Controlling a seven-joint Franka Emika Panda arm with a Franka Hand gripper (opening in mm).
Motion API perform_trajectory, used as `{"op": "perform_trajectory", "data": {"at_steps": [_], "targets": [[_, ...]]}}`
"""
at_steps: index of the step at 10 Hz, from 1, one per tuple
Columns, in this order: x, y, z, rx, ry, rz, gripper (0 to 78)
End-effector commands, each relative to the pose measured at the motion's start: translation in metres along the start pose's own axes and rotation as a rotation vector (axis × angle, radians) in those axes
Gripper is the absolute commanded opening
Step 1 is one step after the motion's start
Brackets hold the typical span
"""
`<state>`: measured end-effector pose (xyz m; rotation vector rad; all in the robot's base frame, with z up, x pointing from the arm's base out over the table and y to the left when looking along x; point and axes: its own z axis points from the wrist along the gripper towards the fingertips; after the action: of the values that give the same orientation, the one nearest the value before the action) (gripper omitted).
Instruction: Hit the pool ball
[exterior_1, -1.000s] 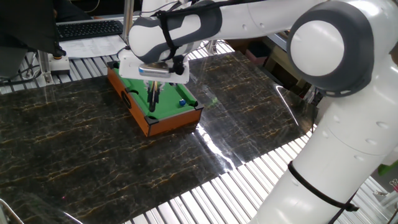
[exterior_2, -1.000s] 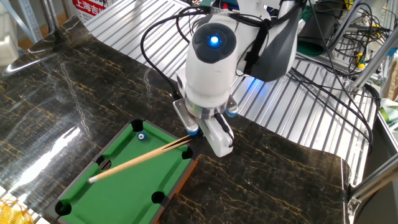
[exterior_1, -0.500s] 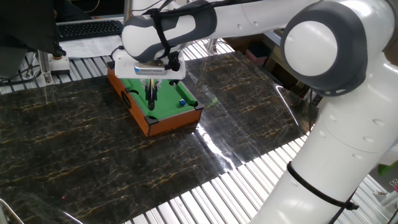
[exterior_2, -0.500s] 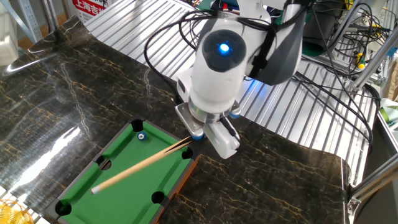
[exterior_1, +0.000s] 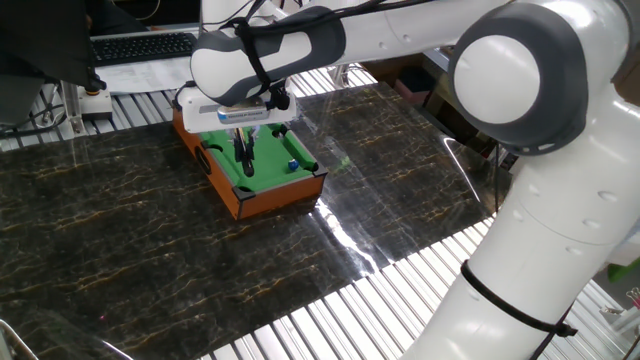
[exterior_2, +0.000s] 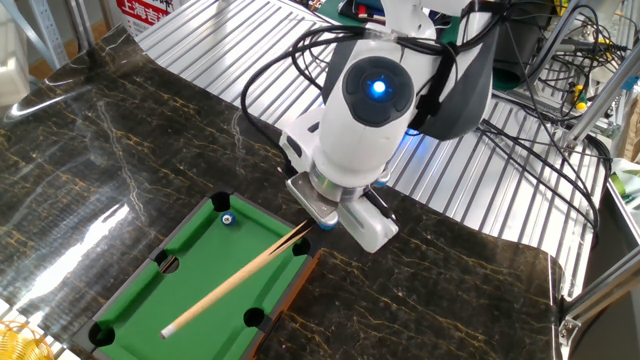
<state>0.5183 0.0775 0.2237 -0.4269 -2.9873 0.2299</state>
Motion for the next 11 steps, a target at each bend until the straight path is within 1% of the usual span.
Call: {"op": "perform_trajectory", "data": {"at_steps": [1, 3, 4, 5, 6, 7, 9, 11], "targets": [[-0.003, 0.036, -0.004, -0.121, 0.026, 0.281, 1.1], [-0.005, 0.060, -0.012, -0.120, 0.030, 0.343, 1.1], [-0.006, 0.064, -0.013, -0.120, 0.031, 0.348, 1.1], [-0.008, 0.073, -0.014, -0.125, 0.034, 0.367, 1.1], [-0.009, 0.078, -0.015, -0.131, 0.039, 0.383, 1.1], [-0.008, 0.080, -0.015, -0.129, 0.038, 0.383, 1.1], [-0.009, 0.085, -0.015, -0.149, 0.045, 0.412, 1.1], [-0.010, 0.089, -0.016, -0.151, 0.047, 0.446, 1.1]]}}
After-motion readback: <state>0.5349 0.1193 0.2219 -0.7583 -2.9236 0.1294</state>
